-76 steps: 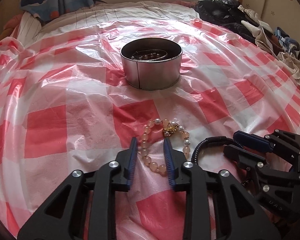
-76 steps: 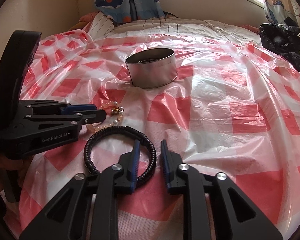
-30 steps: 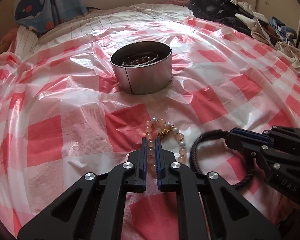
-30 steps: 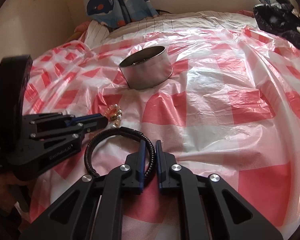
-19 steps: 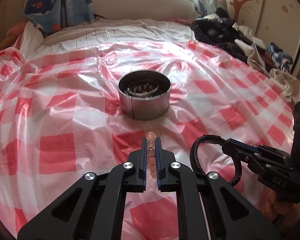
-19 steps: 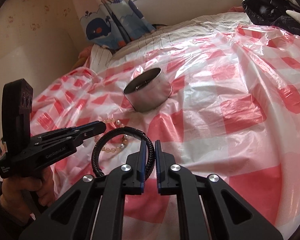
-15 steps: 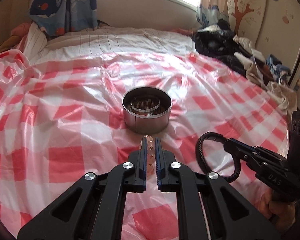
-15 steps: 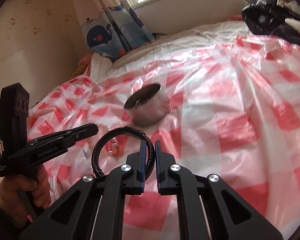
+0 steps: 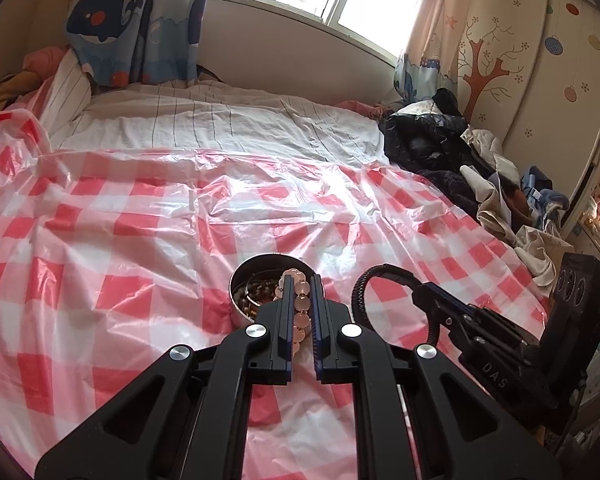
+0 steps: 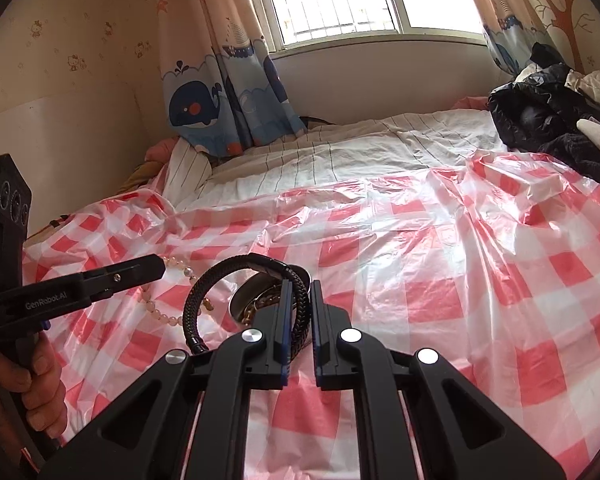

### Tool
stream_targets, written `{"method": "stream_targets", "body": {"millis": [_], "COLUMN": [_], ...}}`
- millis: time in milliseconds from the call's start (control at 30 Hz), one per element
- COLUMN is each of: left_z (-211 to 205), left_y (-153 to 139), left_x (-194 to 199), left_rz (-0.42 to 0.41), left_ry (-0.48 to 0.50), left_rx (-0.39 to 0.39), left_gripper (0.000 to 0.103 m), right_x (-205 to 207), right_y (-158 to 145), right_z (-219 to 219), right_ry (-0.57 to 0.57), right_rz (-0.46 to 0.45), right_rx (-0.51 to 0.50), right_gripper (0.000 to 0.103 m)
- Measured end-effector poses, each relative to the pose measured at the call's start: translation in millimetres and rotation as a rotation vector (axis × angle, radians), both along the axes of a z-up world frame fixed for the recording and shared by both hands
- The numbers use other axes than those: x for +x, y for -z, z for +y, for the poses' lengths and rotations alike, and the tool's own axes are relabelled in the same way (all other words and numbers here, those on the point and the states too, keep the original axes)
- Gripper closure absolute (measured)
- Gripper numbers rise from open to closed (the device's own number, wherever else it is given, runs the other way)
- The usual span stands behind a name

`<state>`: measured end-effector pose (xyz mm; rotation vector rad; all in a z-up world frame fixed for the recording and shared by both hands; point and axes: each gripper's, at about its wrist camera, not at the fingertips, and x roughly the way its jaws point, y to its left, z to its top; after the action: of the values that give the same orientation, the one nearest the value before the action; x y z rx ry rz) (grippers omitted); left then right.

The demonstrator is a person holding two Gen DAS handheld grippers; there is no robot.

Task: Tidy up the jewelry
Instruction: 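Carry the black braided and pearl bracelets over the silver tin with both tools, then lower both bracelets into the silver tin and open both tools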

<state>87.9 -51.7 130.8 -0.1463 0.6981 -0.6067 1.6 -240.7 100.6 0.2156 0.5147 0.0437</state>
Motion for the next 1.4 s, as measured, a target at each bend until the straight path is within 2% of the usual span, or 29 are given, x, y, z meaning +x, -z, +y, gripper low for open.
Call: {"method": "stream_targets", "body": {"millis": [300, 433, 567, 633, 900, 1000, 1033, 1067, 1100, 1167, 1267, 1333, 1400], "left_z": [-17, -22, -31, -29, -6, -16, -22, -29, -33, -32, -11, 7, 14], "left_y": [17, 31, 62, 68, 71, 76, 78, 79, 81, 83, 80, 75, 76], "left_x": [37, 54, 82, 86, 93, 96, 95, 94, 94, 95, 97, 99, 103], "left_rz": [0.059, 0.1, 0.182, 0.19, 0.207, 0.223, 0.226, 0.224, 0.226, 0.236, 0.232, 0.217, 0.228], "left_ry": [0.005, 0.008, -0.011, -0.027, -0.082, -0.045, -0.02, 0.0, 0.008, -0.007, -0.092, -0.162, -0.174], "left_rx": [-0.04, -0.081, -0.01, 0.021, -0.015, -0.004, 0.004, 0.015, 0.018, 0.001, -0.051, -0.078, -0.086], "left_gripper": [0.096, 0.096, 0.096, 0.096, 0.096, 0.095, 0.096, 0.095, 0.095, 0.095, 0.095, 0.089, 0.08], "right_x": [37, 47, 57, 60, 80, 94, 100, 102, 100, 97, 93, 92, 90], "right_y": [11, 16, 21, 24, 29, 36, 41, 45, 46, 46, 43, 42, 43], "right_z": [-1, 2, 2, 3, 20, 29, 32, 34, 34, 31, 25, 22, 19], "right_ry": [0.018, 0.022, 0.032, 0.035, 0.012, 0.005, -0.003, -0.003, 0.008, 0.016, 0.025, 0.027, 0.032], "right_rz": [0.042, 0.054, 0.069, 0.078, 0.086, 0.111, 0.141, 0.156, 0.148, 0.141, 0.128, 0.129, 0.134], "right_rx": [-0.011, -0.027, -0.041, -0.048, -0.098, -0.142, -0.158, -0.175, -0.187, -0.189, -0.167, -0.146, -0.118], "right_gripper": [0.094, 0.094, 0.094, 0.094, 0.094, 0.093, 0.085, 0.069, 0.065, 0.064, 0.064, 0.063, 0.059]}}
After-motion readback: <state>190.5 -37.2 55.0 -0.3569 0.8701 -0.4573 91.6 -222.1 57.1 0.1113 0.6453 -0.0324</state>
